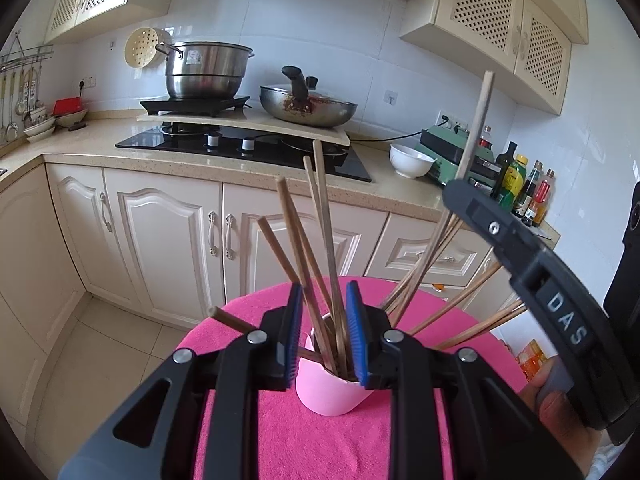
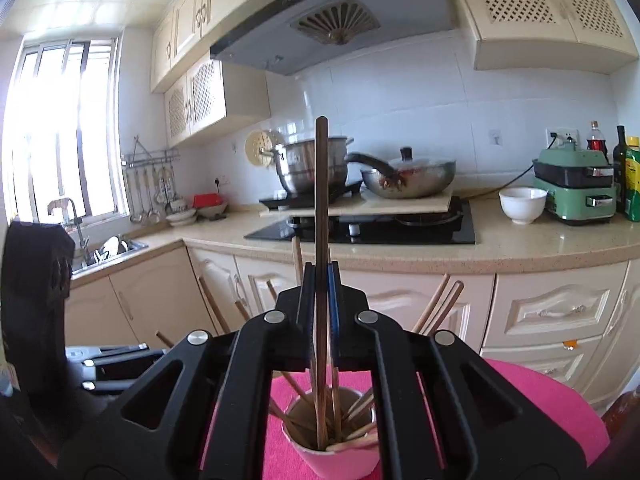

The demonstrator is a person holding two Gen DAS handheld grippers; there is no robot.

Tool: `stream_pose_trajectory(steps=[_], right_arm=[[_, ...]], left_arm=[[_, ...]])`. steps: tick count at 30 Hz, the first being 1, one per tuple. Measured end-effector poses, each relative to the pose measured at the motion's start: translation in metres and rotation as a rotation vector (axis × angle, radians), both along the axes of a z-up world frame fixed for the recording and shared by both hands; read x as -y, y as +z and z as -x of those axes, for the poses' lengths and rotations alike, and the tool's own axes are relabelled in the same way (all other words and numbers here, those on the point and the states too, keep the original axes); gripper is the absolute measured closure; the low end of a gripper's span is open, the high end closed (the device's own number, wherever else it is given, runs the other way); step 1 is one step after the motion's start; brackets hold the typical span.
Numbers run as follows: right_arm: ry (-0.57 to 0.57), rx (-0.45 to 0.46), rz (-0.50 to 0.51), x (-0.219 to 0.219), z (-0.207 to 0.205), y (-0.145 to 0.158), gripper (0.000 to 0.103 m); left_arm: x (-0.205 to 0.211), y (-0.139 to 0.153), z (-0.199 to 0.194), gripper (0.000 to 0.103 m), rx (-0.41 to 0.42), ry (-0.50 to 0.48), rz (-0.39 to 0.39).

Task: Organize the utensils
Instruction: 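Open the left tool then the right tool, dropping chopsticks into the cup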

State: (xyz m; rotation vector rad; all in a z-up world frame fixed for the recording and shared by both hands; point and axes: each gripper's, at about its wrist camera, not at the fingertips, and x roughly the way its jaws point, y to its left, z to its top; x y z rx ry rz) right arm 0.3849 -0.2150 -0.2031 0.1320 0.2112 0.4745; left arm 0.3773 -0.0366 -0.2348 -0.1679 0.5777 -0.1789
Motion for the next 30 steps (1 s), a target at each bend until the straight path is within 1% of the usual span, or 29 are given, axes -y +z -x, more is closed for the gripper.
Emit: stream_pose_trajectory(steps=[4,7,11,16,18,24,26,30], right_arm=[[0.004,-0.036,-0.002,-0.002,0.0,-0.003,0.096],[0.005,-0.065,0.034,-0.008,0.0,-0.01,0.096],[-0.002,-0.078,0.081,-0.014,0.004,-0.015,0.096],[0.012,-0.102,0.136,-0.019,0.003,-0.026,0.096],[0.007,-0.103,0.151,-0.018,0.004,-0.028,0.095],[0.008,-0.123,0.164,-0.013,0.005,-0.034,0.095],[0.007,-0.138,0.159,-0.01,0.005,-0.035,0.095],[0.013,-0.157,0.15,-0.009,0.005,-0.033,0.095]], left_arm=[[0.0,0.004,0.002,0.081,-0.007,0.028,-0.033],[-0.001,0.006,0.002,0.081,-0.015,0.041,-0.051],[0.0,0.007,0.0,0.081,-0.029,0.055,-0.07],[0.0,0.013,-0.001,0.08,-0.031,0.061,-0.07],[0.001,0.014,-0.001,0.078,-0.034,0.059,-0.068],[0.003,0.018,0.001,0.076,-0.037,0.063,-0.062],[0.005,0.019,0.002,0.072,-0.036,0.065,-0.067],[0.005,0.022,0.002,0.071,-0.045,0.07,-0.061]])
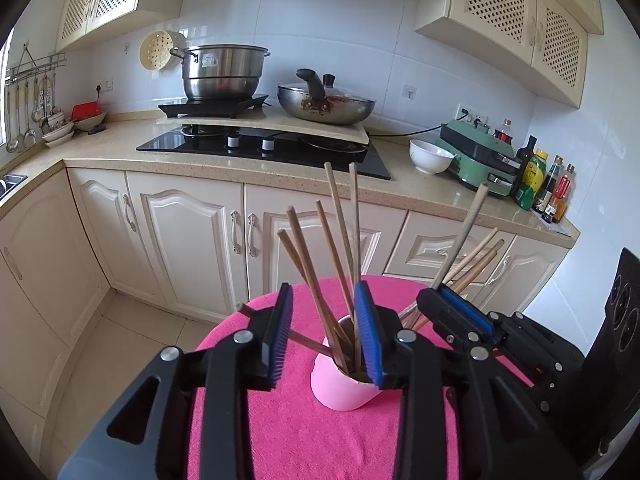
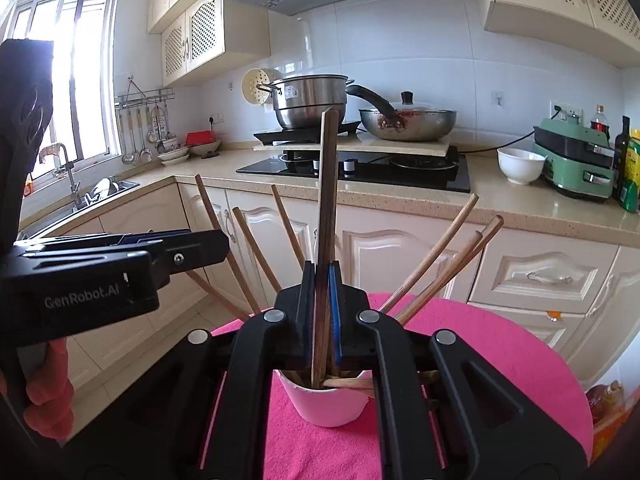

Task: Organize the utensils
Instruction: 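Open the left tool then the right tool, dropping chopsticks into the cup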

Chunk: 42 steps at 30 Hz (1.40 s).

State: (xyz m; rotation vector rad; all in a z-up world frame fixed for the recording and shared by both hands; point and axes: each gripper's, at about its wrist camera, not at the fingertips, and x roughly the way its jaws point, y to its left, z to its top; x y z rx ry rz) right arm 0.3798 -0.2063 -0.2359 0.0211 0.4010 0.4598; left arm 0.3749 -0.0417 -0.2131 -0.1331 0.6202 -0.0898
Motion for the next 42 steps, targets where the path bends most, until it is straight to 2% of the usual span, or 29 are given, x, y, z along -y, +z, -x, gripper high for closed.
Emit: stream_pose_trajectory(steps=[15,22,27,30,34,37,39,40,42], right_arm=[[-0.022,-0.057,-0.015,0.002,0.006,0.001,0.095],[-0.042,-0.081,-0.012,0.003,0.003,-0.001,0.095],[-0.019,-0.083,0.003,-0.003,0.002,0.0,0.095],[-0.028,-0.084,0.047,-0.007,0.001,-0.001,0.095],[-0.026,-0.124,0.015,-0.003,-0.003,0.001,0.095],[-0.036,-0.121,0.0,-0.002,0.0,0.011,0.095],[-0.042,-0.109,0.009,-0.003,0.002,0.018,0.092],[-0.042,-0.104,0.013,-0.004,0.002,0.021,0.085],[-0.049,-0.089,0.02,-0.005,0.006,0.025,0.063]], left_arm=[[-0.008,0.013,0.016,0.068,0.006,-0.003,-0.018],[-0.022,0.025,0.024,0.068,0.03,-0.018,0.057],[-0.036,0.034,0.03,0.068,0.052,0.013,0.11],[-0.04,0.036,0.03,0.066,0.048,0.034,0.092],[-0.042,0.038,0.029,0.066,0.041,0.045,0.082],[-0.041,0.041,0.03,0.066,0.041,0.046,0.055],[-0.04,0.042,0.03,0.066,0.041,0.044,0.05],[-0.04,0.042,0.03,0.066,0.037,0.043,0.05],[-0.039,0.043,0.03,0.066,0.031,0.04,0.048]])
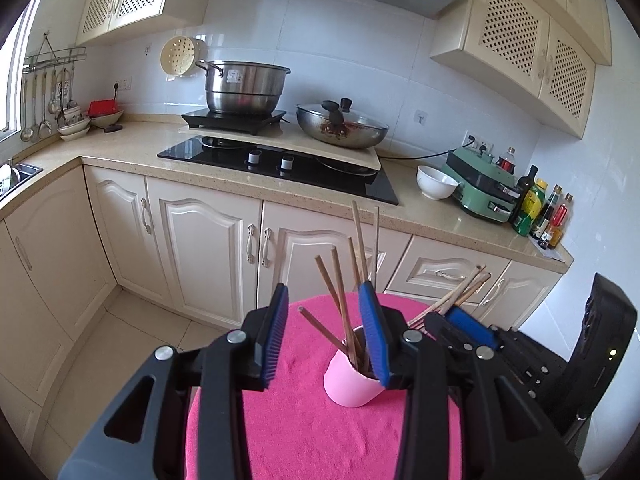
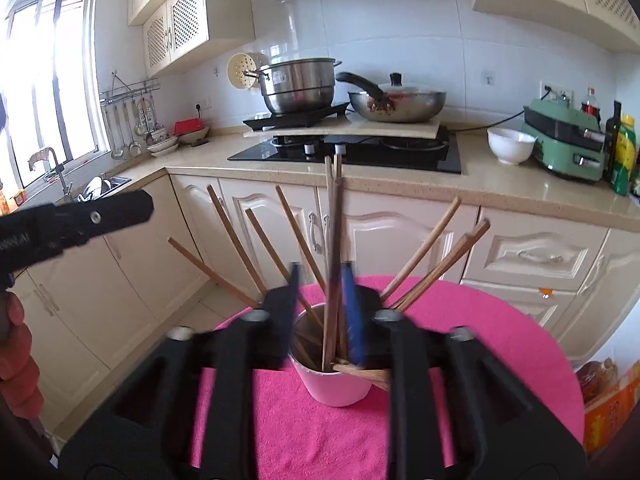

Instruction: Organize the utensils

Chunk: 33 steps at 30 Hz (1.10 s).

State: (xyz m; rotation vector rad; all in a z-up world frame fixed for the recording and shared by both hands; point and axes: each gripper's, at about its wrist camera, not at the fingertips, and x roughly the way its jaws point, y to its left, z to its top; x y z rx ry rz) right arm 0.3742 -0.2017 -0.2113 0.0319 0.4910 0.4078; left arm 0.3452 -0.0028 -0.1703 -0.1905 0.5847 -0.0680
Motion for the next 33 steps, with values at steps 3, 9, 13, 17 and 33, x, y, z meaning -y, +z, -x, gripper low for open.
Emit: stream_pose_trajectory(steps=[3,9,13,17,33], right_arm=[[-0.009,0.01,-0.006,0.002,0.003,0.003,0.053],[-0.048,0.01,-0.014,0.009,0.01,0.012,0.053],[-0.079,0.009,-0.019,0.014,0.017,0.019,0.053],[-0.121,0.002,-0.019,0.018,0.028,0.028,0.052],[-0.205,0.005,-0.057,0.03,0.113,0.093,0.043]], left_arm=[[0.001,0.002,0.001,0.066,-0.004,0.0,-0.011],[0.003,0.004,0.004,0.066,-0.016,-0.009,-0.019],[0.008,0.006,0.007,0.066,-0.018,-0.021,-0.037],[0.014,0.01,0.014,0.066,-0.016,-0.031,-0.054],[0.028,0.069,0.091,0.066,0.078,-0.048,-0.1]])
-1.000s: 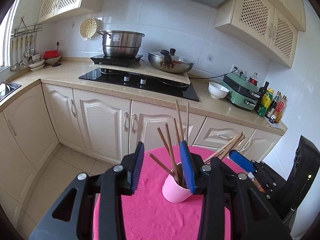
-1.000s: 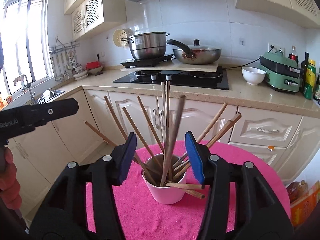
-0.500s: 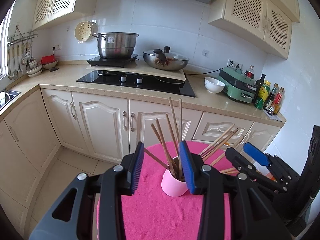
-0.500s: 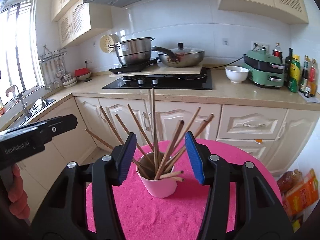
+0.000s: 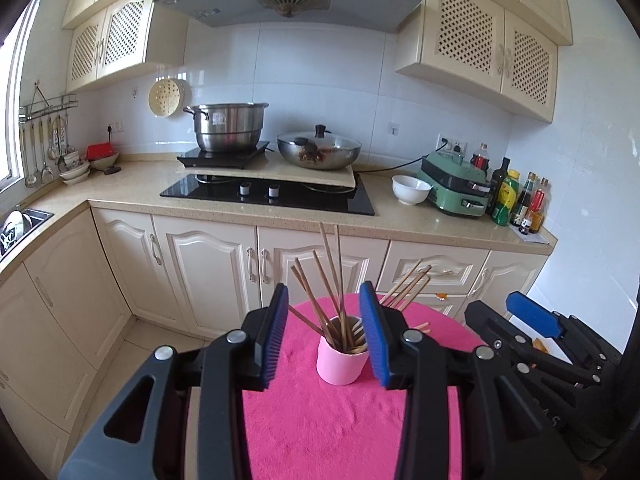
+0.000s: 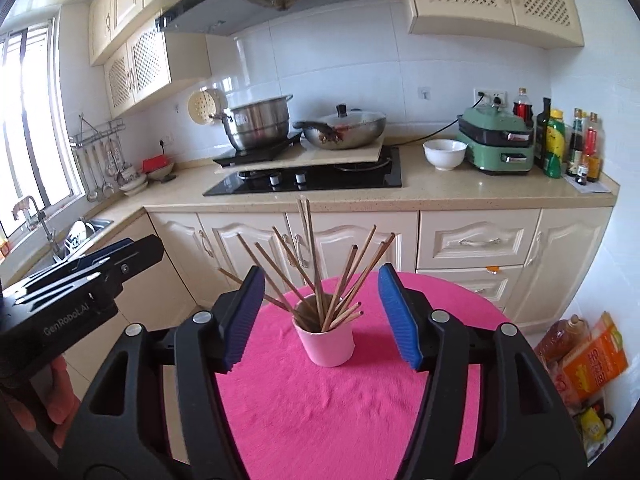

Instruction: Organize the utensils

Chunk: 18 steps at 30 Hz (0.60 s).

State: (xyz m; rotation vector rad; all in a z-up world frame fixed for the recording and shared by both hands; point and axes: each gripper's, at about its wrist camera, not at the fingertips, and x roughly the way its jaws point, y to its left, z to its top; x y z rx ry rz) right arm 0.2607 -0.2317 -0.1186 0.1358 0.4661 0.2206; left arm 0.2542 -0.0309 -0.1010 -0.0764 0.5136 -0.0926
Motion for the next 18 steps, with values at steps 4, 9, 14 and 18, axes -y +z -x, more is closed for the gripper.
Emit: stream_pose_trajectory(steps=[4,9,14,18], right_arm=[[-0.004,0.025,-0.005,0.0,0.031,0.025,0.04],[-0.005,0.061,0.008,-0.005,0.078,0.059,0.035],[-0.005,0.098,0.015,-0.008,0.12,0.09,0.03],[-0.001,0.126,0.025,-0.012,0.153,0.112,0.027]], left_arm=[[0.001,0.026,0.035,0.06,0.04,0.009,-0.016],[0.0,0.064,0.087,0.052,0.094,0.023,-0.023],[-0.004,0.095,0.136,0.047,0.125,0.043,-0.04],[-0.007,0.115,0.171,0.043,0.153,0.055,-0.057]])
